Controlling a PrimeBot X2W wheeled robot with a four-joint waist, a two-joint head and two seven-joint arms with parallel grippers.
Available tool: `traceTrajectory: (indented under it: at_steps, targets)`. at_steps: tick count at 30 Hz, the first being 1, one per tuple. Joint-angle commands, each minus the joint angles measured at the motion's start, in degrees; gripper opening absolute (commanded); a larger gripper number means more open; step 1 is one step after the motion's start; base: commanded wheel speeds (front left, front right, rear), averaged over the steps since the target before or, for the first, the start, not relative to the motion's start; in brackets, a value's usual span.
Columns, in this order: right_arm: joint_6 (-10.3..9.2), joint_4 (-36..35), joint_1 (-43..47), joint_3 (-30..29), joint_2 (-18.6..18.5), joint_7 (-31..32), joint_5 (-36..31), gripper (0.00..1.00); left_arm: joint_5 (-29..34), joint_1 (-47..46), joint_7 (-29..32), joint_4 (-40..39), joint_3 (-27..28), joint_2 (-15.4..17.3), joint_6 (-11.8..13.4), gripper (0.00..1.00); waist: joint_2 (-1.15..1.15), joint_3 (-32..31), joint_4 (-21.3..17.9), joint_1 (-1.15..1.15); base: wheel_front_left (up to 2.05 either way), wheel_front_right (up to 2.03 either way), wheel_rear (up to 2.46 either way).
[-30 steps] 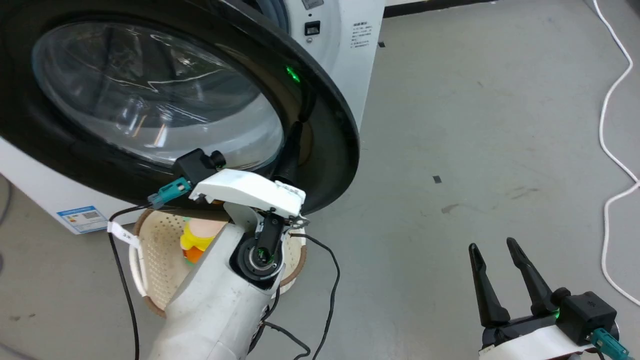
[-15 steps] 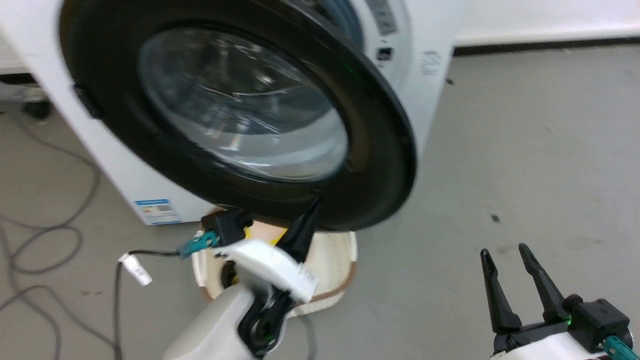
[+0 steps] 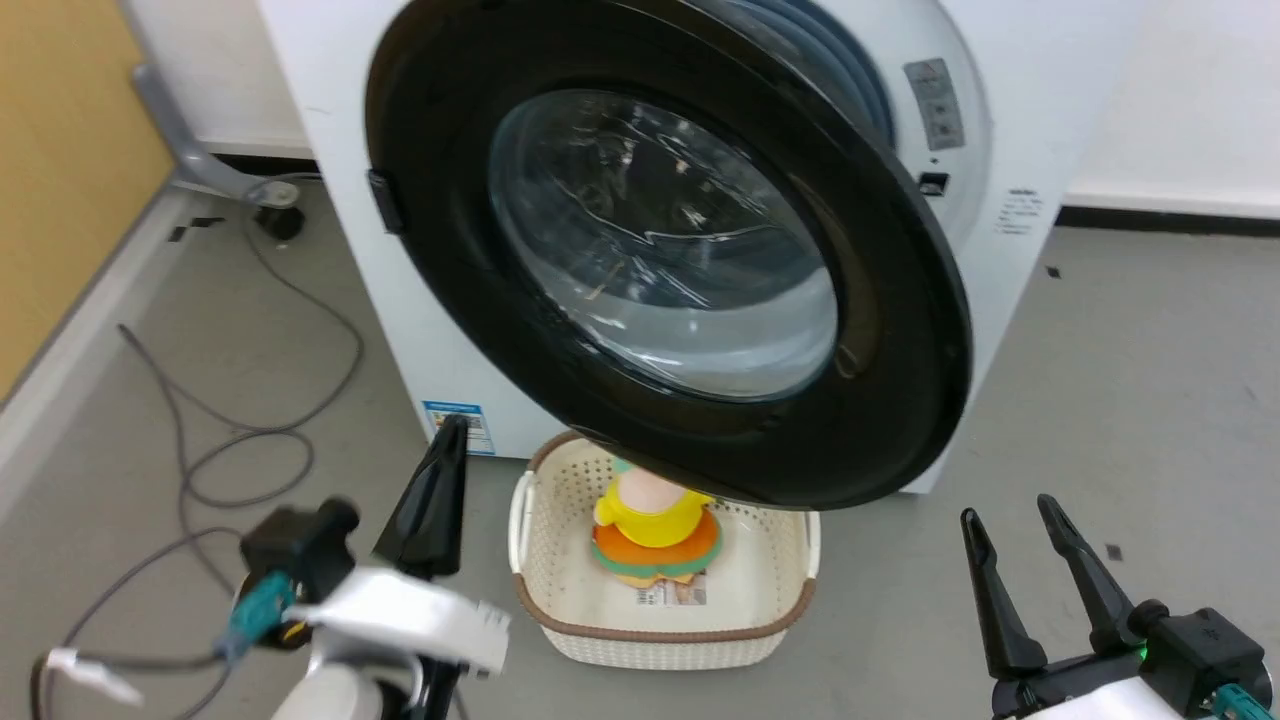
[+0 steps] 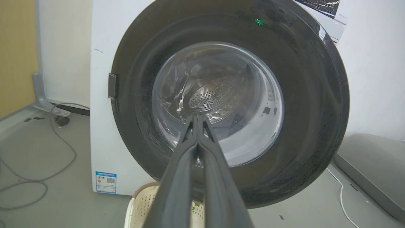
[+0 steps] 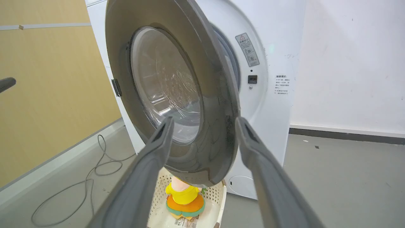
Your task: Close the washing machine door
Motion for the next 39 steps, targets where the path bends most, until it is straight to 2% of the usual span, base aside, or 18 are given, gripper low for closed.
traceTrajectory:
  at_steps: [1, 5, 6, 7, 14, 15, 16, 24, 27, 31, 39]
  targets:
    - [0.05, -0.28, 0.8, 0.11, -0.22, -0.26, 0.44, 1.0, 2.67, 2.42, -0.24, -1.78, 1.17, 0.13, 0.89, 0.0, 0.0, -0.67, 1.17, 0.0, 0.0, 0.0, 0.0]
    - [0.05, -0.3, 0.99, 0.47, -0.12, -0.26, 0.49, 1.0, 9.23, 7.36, -0.24, -5.58, 3.64, -0.01, 2.84, 0.0, 0.0, -0.89, 2.11, 0.0, 0.0, 0.0, 0.0]
    - [0.05, -0.3, 1.03, 0.51, -0.11, -0.26, 0.52, 1.0, 10.22, 8.52, -0.24, -6.12, 4.16, -0.33, 3.16, 0.35, 0.0, -0.94, 2.28, 0.0, 0.0, 0.0, 0.0]
    - [0.05, -0.3, 1.06, 0.56, -0.11, -0.26, 0.56, 1.0, 10.59, 9.66, -0.24, -6.59, 4.82, -0.96, 3.34, 1.0, 0.0, -0.97, 2.43, 0.0, 0.0, 0.0, 0.0]
    - [0.05, -0.2, 1.29, 1.53, -0.75, 0.01, 0.99, 1.0, 17.1, 14.24, -0.24, -7.33, 5.05, -1.33, 3.39, 1.0, 0.0, -0.94, 3.78, 0.0, 0.0, 0.0, 0.0]
    - [0.05, -0.19, 1.32, 1.85, -0.88, 0.11, 1.35, 0.69, 17.88, 14.49, -0.24, -7.27, 4.87, -1.43, 3.41, 1.0, 0.0, -0.9, 4.07, 0.0, 0.0, 0.0, 0.0]
    - [0.05, -0.27, 1.26, 2.16, -1.06, 0.15, 1.61, 0.0, 18.53, 14.7, -0.24, -7.28, 4.66, -1.61, 3.42, 1.0, 0.0, -0.74, 4.36, 0.0, 0.0, 0.0, 0.0]
    - [0.05, -1.56, -3.4, 5.49, -3.88, 2.06, 4.87, 0.0, 20.45, 14.01, -0.25, -7.98, 4.83, -3.55, 2.95, 1.0, 0.0, 3.24, 6.85, 0.0, 0.0, 0.0, 0.0]
    - [0.05, -1.45, -7.32, 6.43, -6.25, 3.56, 5.97, 0.0, 21.13, 12.75, -0.25, -8.1, 4.81, -4.12, 2.4, 1.0, 0.0, 5.47, 7.85, 0.0, 0.0, 0.0, 0.0]
    - [0.05, 0.74, -13.16, 7.3, -9.51, 6.11, 8.01, 0.0, 21.85, 11.09, -0.25, -8.49, 5.07, -5.19, 1.97, 1.0, 0.0, 8.58, 8.91, 0.0, 0.0, 0.0, 0.0]
    - [0.05, 7.49, -24.21, 4.68, -14.37, 10.42, 13.36, 0.0, 22.96, 7.94, -0.25, -8.62, 5.73, -7.73, 0.51, 1.0, 0.0, 13.72, 10.99, 0.0, 0.0, 0.0, 0.0]
